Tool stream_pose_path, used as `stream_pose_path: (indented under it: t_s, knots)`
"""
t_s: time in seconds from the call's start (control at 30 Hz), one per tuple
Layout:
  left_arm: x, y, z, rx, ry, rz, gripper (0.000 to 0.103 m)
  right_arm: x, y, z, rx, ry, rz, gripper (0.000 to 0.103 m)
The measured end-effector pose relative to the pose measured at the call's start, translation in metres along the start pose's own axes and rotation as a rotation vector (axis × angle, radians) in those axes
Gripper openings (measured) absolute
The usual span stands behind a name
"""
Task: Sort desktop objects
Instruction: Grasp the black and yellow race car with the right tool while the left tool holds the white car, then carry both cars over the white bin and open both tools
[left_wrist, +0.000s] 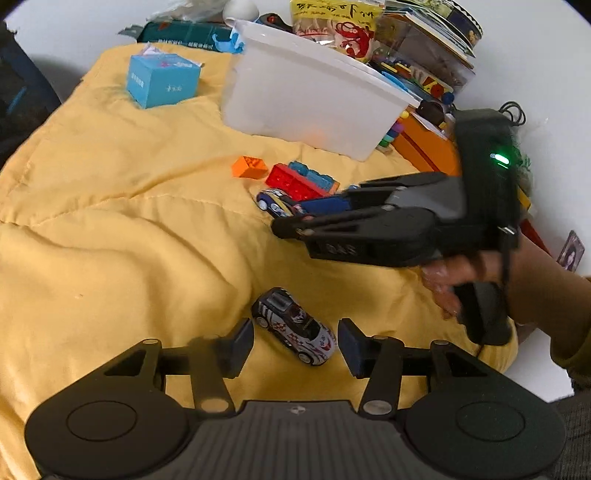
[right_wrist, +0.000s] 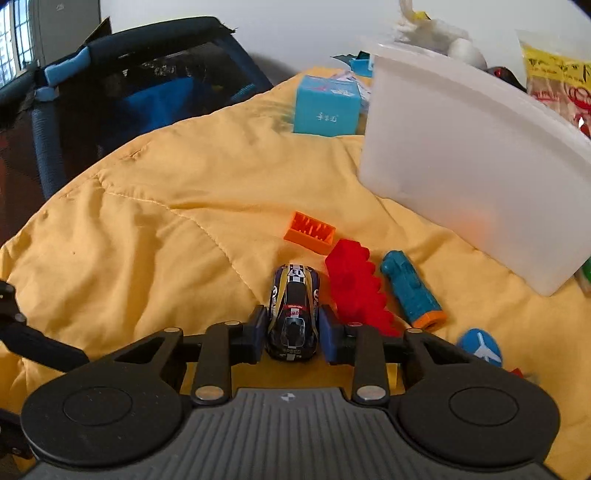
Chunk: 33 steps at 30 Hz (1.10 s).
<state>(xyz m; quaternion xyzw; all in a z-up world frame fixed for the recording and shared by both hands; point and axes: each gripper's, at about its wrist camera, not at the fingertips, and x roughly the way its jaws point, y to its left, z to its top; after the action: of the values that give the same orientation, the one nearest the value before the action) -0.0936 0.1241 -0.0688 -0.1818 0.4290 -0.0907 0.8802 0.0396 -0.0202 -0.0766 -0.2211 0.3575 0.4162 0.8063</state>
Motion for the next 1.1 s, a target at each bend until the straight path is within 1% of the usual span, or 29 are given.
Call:
stream_pose_path:
  t_s: [0.1,0.17,0.2,0.27,0.33,0.37,0.43,0.53,0.6,0.63,0.7,0.77,0.83,0.87,0.93,0.97,1.03,1.1]
  knots:
    - [0.007,0.002,0.001,-0.031,0.007,-0.041,0.054,-0.018,0.001,-0.009,-0.005,0.012,-0.008,0.033]
    - [0.013,-0.001,0.001,-0.041,0.012,-0.05,0.054,-0.032,-0.002,-0.019,0.013,0.025,-0.016,0.033]
    - [0.017,-0.003,0.003,-0.045,0.012,-0.044,0.056,-0.041,-0.005,-0.027,0.02,0.033,-0.018,0.033]
    - [0.025,-0.008,0.005,-0.057,0.01,-0.004,0.059,-0.056,-0.01,-0.041,0.021,0.053,-0.034,0.033]
    - [0.032,-0.014,0.009,-0.048,0.01,0.039,0.059,-0.067,-0.014,-0.056,0.001,0.063,-0.046,0.033]
    - [0.034,-0.018,0.011,-0.033,0.012,0.057,0.059,-0.072,-0.016,-0.065,-0.021,0.062,-0.05,0.033]
    - [0.04,-0.029,0.015,0.032,0.019,0.105,0.059,-0.076,-0.017,-0.074,-0.042,0.07,-0.056,0.033]
    - [0.05,-0.046,0.019,0.15,0.037,0.176,0.054,-0.077,-0.023,-0.081,-0.042,0.061,-0.022,0.034]
    - [0.053,-0.054,0.019,0.222,0.054,0.207,0.048,-0.077,-0.029,-0.085,-0.052,0.052,-0.001,0.034]
    - [0.053,-0.057,0.019,0.246,0.061,0.223,0.046,-0.078,-0.032,-0.086,-0.051,0.043,0.015,0.037]
    - [0.051,-0.059,0.017,0.249,0.071,0.243,0.046,-0.075,-0.041,-0.087,-0.028,0.028,0.055,0.04]
    - [0.051,-0.061,0.014,0.228,0.075,0.284,0.047,-0.074,-0.05,-0.09,0.0,0.013,0.101,0.037]
    - [0.051,-0.064,0.009,0.223,0.066,0.309,0.046,-0.075,-0.053,-0.091,-0.009,0.001,0.123,0.033]
    - [0.051,-0.065,0.008,0.217,0.053,0.319,0.038,-0.076,-0.054,-0.092,-0.009,-0.001,0.132,0.033]
    - [0.05,-0.066,0.007,0.197,0.032,0.318,0.036,-0.078,-0.057,-0.095,-0.008,-0.008,0.153,0.033]
    - [0.047,-0.068,0.009,0.197,0.017,0.318,0.034,-0.079,-0.06,-0.096,-0.004,-0.008,0.164,0.033]
    - [0.037,-0.075,0.017,0.218,-0.026,0.3,0.034,-0.082,-0.067,-0.094,0.035,-0.002,0.178,0.033]
    - [0.025,-0.083,0.031,0.256,-0.075,0.289,0.034,-0.09,-0.075,-0.089,0.057,-0.025,0.159,0.033]
